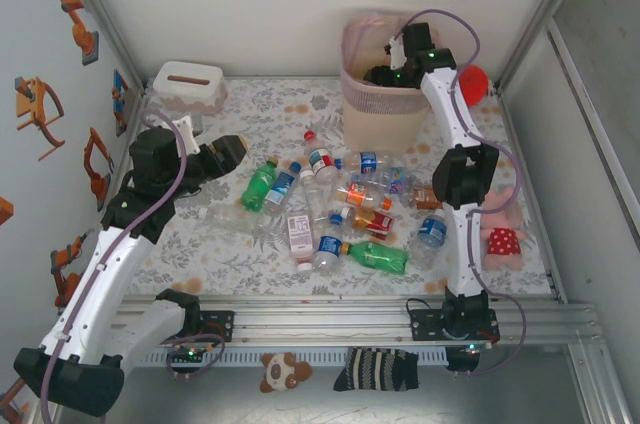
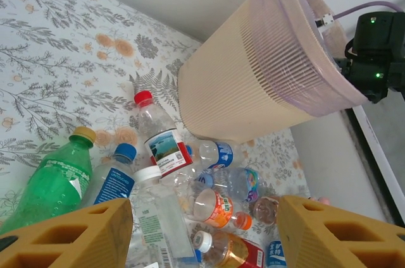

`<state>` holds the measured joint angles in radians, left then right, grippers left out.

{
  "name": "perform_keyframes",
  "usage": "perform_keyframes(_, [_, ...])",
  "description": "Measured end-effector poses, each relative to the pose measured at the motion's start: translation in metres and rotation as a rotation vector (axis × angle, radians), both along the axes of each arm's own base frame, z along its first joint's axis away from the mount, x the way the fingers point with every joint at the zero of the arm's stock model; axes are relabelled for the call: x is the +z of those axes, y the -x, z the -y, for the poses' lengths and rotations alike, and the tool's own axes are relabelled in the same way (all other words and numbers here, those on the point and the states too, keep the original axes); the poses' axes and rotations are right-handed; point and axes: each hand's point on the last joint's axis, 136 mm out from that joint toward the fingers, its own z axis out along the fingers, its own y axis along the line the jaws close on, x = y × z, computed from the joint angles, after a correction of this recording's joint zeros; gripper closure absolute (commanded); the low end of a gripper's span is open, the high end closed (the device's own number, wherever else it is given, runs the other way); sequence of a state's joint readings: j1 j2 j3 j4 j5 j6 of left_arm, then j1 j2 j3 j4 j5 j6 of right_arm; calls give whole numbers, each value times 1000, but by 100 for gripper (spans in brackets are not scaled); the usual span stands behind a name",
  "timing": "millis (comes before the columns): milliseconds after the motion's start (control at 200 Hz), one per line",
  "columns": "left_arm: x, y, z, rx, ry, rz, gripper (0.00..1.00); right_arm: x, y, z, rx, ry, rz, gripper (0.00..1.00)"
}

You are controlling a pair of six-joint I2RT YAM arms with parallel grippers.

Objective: Put the plastic bottles in the bin

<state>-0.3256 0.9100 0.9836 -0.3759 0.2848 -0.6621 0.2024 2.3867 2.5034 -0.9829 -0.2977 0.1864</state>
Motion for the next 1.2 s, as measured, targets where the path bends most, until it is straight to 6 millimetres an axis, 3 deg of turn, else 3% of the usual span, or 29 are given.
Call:
perform_keyframes(150, [-2, 1, -1, 7, -1, -7, 38, 7, 1, 1, -3, 1, 13, 19])
perform_keyframes(280, [-8, 0, -5, 27, -12, -24, 38, 27, 4, 1, -1, -6, 48, 20])
perform_keyframes(671, [-49, -2, -32, 175, -60, -171, 38, 139, 34, 7, -1, -49, 251, 20])
perform_keyframes(941, [-87, -3, -66, 383, -89, -317, 42, 202, 69, 14, -1, -72, 364, 21])
perform_keyframes(1197, [-124, 7, -110, 616, -84, -464, 43, 236, 113, 23, -1, -81, 411, 21])
